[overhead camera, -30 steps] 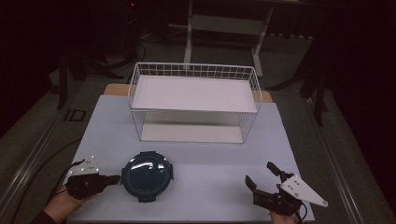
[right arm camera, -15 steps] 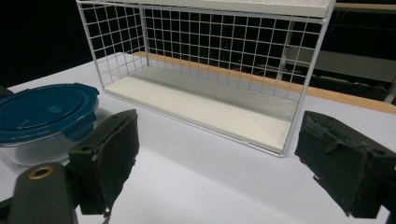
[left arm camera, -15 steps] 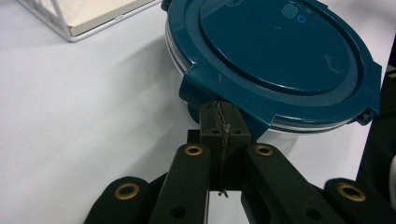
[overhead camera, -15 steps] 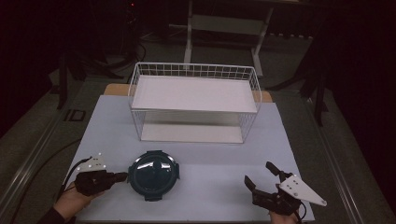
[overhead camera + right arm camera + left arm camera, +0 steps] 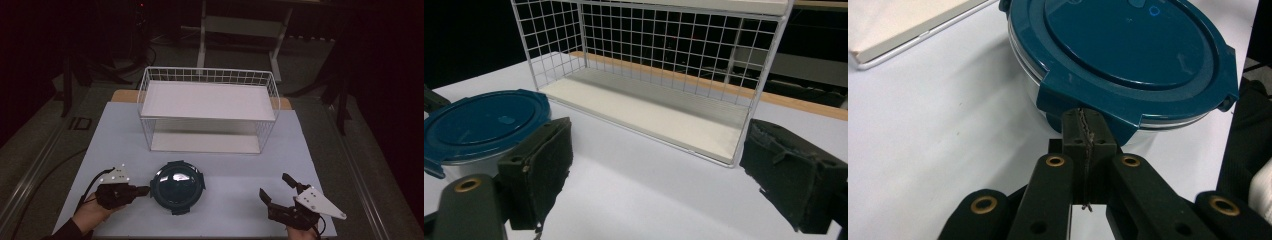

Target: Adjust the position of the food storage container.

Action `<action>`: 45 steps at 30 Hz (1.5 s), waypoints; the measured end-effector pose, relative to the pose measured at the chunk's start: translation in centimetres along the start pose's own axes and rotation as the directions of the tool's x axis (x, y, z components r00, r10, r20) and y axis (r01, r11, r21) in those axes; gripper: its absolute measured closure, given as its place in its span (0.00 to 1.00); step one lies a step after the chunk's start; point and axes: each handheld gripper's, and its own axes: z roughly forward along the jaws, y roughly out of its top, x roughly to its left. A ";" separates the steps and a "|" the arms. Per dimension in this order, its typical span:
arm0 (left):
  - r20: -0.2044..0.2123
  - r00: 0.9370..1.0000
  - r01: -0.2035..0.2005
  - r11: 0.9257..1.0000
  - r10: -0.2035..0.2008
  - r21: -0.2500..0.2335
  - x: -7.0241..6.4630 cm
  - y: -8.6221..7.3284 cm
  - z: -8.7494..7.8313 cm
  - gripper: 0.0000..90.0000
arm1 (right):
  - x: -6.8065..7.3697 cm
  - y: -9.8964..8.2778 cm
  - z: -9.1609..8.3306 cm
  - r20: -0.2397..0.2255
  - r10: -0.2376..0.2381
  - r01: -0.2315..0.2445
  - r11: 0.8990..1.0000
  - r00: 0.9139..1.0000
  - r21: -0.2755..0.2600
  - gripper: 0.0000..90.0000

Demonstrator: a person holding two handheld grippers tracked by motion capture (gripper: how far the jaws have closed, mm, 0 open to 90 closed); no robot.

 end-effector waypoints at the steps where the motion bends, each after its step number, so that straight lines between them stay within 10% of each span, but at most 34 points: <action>1: 0.000 1.000 0.000 1.000 0.000 0.000 0.0 0.0 0.0 1.00 | 0.0 0.0 0.0 0.000 0.000 0.000 1.000 1.000 0.000 0.14; 45: 0.075 0.994 -0.081 0.997 0.081 0.005 -2.7 6.8 8.6 1.00 | 0.2 -0.1 0.5 -0.032 -0.007 0.007 1.000 0.999 0.013 0.14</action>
